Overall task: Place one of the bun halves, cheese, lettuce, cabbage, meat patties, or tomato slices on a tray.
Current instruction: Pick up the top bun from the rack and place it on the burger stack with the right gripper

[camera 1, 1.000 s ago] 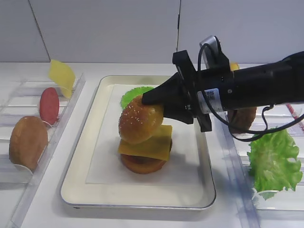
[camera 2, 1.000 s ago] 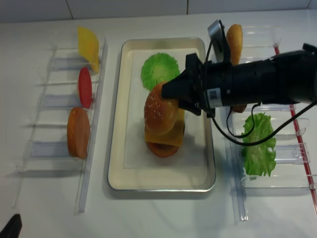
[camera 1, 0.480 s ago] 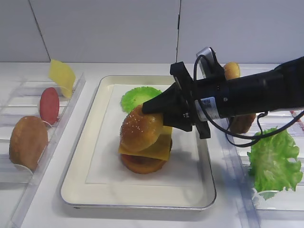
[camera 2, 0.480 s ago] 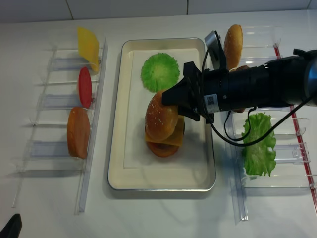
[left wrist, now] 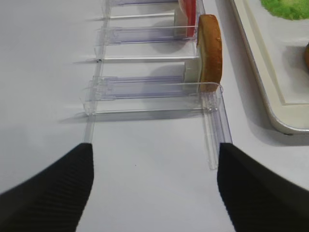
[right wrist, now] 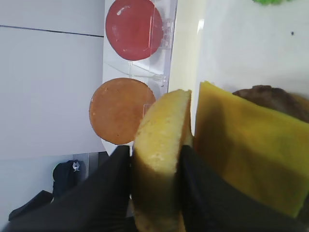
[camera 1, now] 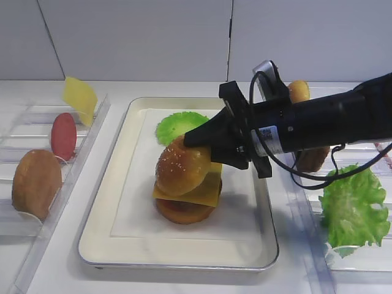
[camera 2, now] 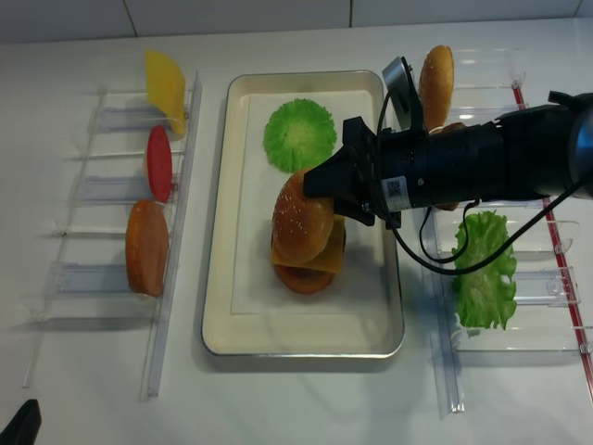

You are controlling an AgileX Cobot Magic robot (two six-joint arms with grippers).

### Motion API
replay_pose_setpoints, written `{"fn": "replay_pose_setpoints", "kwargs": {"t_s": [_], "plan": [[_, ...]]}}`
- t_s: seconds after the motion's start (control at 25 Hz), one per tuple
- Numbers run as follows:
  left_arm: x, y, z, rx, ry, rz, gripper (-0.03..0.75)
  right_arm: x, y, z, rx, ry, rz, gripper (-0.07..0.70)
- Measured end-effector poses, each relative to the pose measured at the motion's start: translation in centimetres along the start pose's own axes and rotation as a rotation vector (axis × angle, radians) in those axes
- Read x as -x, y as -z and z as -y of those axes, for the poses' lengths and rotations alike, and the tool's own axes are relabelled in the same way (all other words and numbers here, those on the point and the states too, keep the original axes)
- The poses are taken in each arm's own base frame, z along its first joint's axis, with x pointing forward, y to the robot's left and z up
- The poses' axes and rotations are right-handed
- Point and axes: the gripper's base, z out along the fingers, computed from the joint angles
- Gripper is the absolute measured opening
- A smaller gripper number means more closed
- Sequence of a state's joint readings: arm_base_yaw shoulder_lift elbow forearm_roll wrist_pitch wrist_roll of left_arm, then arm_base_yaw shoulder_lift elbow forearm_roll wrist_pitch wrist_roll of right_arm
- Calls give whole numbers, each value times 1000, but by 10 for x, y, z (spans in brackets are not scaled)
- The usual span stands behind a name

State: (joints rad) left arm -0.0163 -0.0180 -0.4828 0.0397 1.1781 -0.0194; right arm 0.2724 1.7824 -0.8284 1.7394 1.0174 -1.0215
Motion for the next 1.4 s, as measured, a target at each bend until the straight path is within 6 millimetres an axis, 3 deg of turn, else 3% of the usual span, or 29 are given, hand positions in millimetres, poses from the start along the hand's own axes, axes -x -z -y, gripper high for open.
{"fn": "replay_pose_setpoints", "kwargs": {"t_s": [0.64,1.4], "plan": [[0,0,0,0,0,0,533,-1,0,3,-32,9,-9,290],[0,0,0,0,1,0,533,-1,1,14,-152,55,-11,382]]}}
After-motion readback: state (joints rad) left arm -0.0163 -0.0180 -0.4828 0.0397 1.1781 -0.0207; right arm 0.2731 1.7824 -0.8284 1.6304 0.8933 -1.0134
